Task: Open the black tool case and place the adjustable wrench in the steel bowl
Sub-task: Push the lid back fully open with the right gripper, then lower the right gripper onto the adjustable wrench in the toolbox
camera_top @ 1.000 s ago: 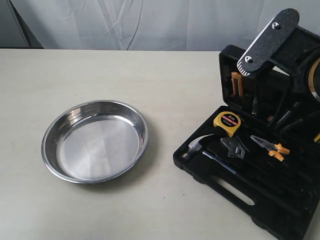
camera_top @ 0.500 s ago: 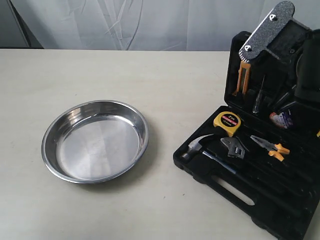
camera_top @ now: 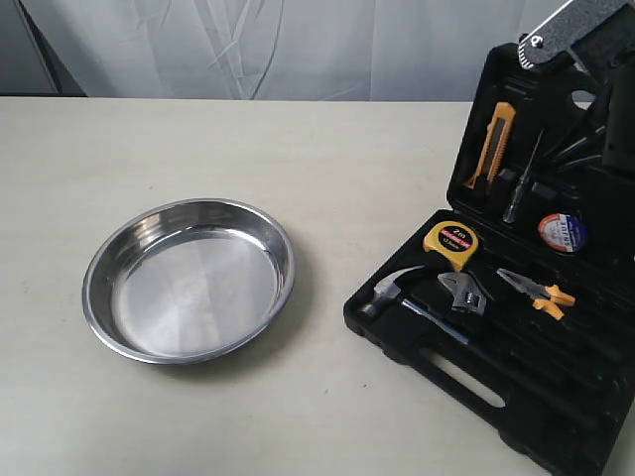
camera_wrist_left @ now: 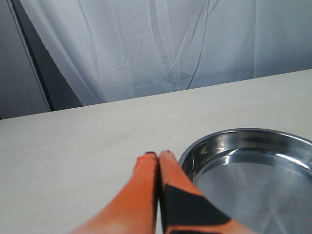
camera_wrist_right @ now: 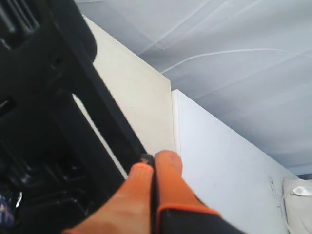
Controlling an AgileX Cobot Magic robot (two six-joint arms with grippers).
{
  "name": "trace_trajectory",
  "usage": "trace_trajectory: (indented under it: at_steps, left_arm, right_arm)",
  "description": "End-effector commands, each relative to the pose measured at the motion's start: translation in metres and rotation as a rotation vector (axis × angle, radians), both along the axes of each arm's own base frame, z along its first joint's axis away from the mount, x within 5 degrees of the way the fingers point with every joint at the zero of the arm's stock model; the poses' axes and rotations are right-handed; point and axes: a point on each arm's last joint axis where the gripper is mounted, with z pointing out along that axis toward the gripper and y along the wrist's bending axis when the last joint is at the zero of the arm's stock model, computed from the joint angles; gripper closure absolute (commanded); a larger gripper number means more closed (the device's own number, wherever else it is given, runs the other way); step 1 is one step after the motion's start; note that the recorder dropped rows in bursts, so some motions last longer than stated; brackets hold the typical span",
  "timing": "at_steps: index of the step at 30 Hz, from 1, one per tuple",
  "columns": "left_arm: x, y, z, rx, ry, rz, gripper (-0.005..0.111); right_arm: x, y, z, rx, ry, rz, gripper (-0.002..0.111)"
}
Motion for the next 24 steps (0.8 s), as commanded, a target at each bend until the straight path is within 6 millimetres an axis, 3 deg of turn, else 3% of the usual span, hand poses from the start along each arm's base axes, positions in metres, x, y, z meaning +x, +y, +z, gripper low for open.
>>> trace_trajectory:
  at_steps: [1, 10, 15, 22, 24]
  left_arm:
    - [0.000, 0.000, 0.001, -0.002, -0.002, -0.001, 0.106]
    - [0.000, 0.000, 0.001, -0.002, -0.002, -0.001, 0.106]
    - [0.000, 0.000, 0.001, -0.002, -0.002, -0.001, 0.106]
    - [0.000, 0.000, 0.001, -0.002, -0.002, -0.001, 0.106]
    - [0.000, 0.000, 0.001, -0.002, -0.002, -0.001, 0.106]
  right_arm:
    - [0.005, -0.008, -0.001, 0.027, -0.056, -0.042, 0.109]
    - [0.007, -0.015, 0.009, -0.015, -0.174, -0.095, 0.109]
    - [0.002, -0.010, -0.003, 0.157, -0.094, -0.124, 0.109]
    - [-0.020, 0.026, -0.034, 0.515, 0.377, 0.097, 0.109]
    - [-0.025, 0.033, -0.038, 0.544, 0.466, 0.157, 0.109]
